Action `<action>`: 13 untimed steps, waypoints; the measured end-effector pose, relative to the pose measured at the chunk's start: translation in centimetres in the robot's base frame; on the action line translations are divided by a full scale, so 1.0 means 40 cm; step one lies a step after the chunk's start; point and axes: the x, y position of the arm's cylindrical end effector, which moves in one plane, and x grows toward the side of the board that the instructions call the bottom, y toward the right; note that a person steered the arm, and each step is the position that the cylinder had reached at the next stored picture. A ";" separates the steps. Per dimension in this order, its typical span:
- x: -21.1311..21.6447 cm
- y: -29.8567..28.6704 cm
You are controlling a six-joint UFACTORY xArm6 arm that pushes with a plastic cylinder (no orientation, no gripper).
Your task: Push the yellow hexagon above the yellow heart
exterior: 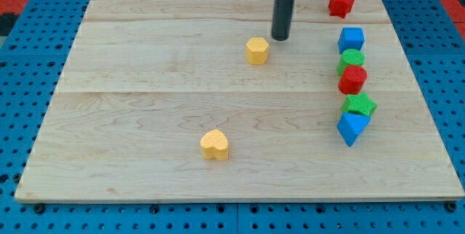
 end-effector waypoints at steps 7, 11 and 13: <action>0.358 -0.270; 0.396 -0.266; 0.487 -0.293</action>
